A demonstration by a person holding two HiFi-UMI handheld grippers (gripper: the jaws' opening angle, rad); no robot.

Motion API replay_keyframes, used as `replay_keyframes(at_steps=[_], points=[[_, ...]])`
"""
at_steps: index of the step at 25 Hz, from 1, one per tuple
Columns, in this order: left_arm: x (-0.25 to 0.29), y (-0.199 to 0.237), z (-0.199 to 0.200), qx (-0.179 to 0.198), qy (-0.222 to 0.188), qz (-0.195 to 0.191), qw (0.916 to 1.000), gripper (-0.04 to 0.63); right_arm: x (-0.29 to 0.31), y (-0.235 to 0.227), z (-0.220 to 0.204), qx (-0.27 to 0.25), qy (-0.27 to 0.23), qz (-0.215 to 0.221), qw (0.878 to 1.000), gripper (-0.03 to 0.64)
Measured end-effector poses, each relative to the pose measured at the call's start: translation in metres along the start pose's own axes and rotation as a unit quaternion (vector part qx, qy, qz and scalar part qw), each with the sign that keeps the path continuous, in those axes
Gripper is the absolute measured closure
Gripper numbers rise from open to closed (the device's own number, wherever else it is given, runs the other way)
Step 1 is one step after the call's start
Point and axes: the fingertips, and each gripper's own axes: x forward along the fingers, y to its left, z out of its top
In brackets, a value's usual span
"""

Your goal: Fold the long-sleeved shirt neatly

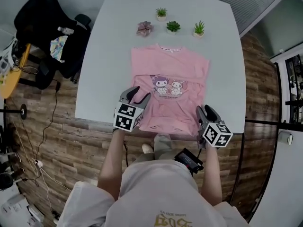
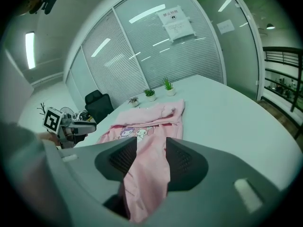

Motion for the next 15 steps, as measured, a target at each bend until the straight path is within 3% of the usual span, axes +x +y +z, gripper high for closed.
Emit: replay_keyframes(at_steps=[10, 15], points=[[-0.033, -0.027, -0.054, -0.003, 0.037, -0.019, 0.9991, 0.379, -0.032, 0.007, -0.05, 0.01, 0.014, -0.015, 1.0, 0.419], [-0.047, -0.049, -0.077, 0.006, 0.06, -0.051, 0.9969, 0.386, -0.047, 0.012, -0.075, -0.017, 0.035, -0.025, 0.999, 0.417]])
